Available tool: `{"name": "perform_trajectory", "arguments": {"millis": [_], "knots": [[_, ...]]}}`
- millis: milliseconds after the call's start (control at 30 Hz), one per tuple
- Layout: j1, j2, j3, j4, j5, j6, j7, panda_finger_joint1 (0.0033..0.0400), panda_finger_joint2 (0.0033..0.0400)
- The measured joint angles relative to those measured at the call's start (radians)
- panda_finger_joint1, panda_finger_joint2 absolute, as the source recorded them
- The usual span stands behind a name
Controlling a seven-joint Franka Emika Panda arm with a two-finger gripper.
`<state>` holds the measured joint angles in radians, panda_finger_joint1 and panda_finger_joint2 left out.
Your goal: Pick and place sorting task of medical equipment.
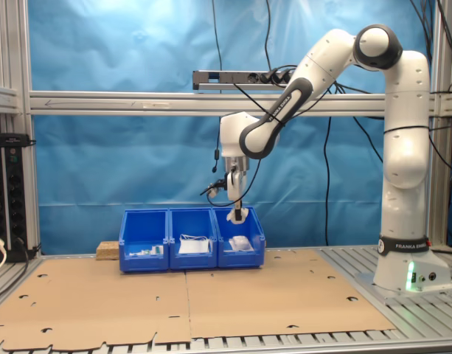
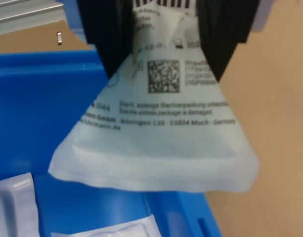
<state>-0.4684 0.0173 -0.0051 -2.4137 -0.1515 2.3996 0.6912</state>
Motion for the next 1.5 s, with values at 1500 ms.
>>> {"name": "perform_trajectory", "arguments": {"millis": [1500], "knots": [[-0.014, 0.065, -0.106, 0.077, 0.000, 0.013, 0.000, 0.0089, 0.0089]]}}
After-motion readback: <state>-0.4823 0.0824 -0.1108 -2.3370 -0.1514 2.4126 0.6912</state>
